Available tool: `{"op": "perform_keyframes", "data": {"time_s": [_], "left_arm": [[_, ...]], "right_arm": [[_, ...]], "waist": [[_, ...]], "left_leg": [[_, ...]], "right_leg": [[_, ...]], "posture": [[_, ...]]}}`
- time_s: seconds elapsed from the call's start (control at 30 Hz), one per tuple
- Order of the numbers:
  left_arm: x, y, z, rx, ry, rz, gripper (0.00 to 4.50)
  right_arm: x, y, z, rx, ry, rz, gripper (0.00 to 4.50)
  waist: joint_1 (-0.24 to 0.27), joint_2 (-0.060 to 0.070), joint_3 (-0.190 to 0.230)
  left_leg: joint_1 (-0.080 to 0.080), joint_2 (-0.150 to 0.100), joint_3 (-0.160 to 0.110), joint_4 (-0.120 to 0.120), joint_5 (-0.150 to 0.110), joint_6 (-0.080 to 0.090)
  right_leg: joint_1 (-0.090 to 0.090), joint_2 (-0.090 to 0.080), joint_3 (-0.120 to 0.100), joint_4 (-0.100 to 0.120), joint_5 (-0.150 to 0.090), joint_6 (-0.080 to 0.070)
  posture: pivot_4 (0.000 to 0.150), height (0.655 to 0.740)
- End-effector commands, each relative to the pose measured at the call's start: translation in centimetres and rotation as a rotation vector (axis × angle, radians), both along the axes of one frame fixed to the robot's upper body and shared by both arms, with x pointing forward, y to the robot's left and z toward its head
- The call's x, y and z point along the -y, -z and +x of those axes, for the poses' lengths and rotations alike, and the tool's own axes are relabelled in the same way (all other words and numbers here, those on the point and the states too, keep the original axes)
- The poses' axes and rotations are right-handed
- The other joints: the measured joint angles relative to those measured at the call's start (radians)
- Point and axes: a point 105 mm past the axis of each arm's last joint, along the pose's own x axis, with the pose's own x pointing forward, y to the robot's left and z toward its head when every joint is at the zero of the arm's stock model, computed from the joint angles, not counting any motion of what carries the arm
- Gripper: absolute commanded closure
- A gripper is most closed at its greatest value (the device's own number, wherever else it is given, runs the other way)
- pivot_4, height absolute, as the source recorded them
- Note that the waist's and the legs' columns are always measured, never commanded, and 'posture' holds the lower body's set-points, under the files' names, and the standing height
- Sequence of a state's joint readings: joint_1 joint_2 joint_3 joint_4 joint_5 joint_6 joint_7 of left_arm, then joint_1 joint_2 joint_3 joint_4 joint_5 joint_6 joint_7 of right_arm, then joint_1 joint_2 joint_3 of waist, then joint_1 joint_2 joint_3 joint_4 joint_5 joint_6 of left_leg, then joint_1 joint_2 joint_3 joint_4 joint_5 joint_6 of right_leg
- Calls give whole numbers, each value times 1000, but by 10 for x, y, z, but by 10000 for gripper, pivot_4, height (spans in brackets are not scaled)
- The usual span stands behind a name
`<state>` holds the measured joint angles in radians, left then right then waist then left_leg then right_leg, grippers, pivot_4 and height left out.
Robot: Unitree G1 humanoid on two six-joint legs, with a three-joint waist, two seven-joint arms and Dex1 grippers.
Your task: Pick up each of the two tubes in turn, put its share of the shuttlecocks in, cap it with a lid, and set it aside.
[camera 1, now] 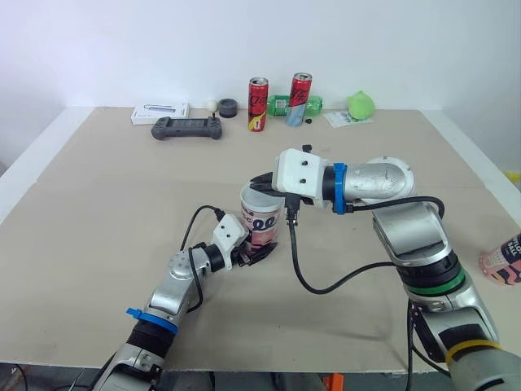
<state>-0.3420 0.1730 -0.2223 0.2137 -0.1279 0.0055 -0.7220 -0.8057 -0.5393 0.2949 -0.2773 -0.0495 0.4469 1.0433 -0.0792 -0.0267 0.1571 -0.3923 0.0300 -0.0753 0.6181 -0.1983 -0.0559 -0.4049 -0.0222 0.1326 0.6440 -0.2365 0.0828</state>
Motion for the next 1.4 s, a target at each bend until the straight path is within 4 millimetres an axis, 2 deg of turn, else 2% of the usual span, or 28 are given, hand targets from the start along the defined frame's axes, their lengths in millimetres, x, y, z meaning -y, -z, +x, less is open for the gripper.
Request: {"op": "perform_keyframes", "data": {"time_s": [0.03,0.27,0.63,0.87,1.07,1.4], "left_arm": [[-1,12,-3,-34,-2,39,12503],[0,12,-2,-35,1,38,12503],[3,12,-3,-33,2,31,12503],[3,12,-3,-32,-4,26,12503],[3,13,-4,-36,-1,27,12503],[3,12,-4,-60,-1,3,12503]], "right_arm": [[-10,23,-4,-83,-45,-61,44283],[-6,-13,-3,-30,-50,-24,44283],[-6,-45,-2,-2,-81,12,44283],[-1,-38,1,-1,-74,-14,44283],[2,-43,4,44,-63,-36,44283],[1,-38,-4,36,-97,-86,44283]], "waist": [[0,0,0],[-1,0,1],[1,0,2],[1,0,2],[1,0,3],[1,0,3]], "left_leg": [[0,0,0,0,0,0],[-1,0,0,0,0,0],[-5,-1,0,0,0,0],[-7,-1,0,0,0,-1],[-7,-1,-1,0,-1,-1],[-7,-1,-1,0,-1,-1]], "right_leg": [[0,0,0,0,0,0],[-1,0,0,0,0,0],[-4,-1,0,-1,-1,-1],[-4,-1,0,-1,-2,0],[-4,-1,0,-1,-2,0],[-4,-1,0,-1,-2,-1]], "posture": [[1500,7400],[1500,7400],[1500,7400],[1500,7400],[1500,7400],[1500,7400]]}}
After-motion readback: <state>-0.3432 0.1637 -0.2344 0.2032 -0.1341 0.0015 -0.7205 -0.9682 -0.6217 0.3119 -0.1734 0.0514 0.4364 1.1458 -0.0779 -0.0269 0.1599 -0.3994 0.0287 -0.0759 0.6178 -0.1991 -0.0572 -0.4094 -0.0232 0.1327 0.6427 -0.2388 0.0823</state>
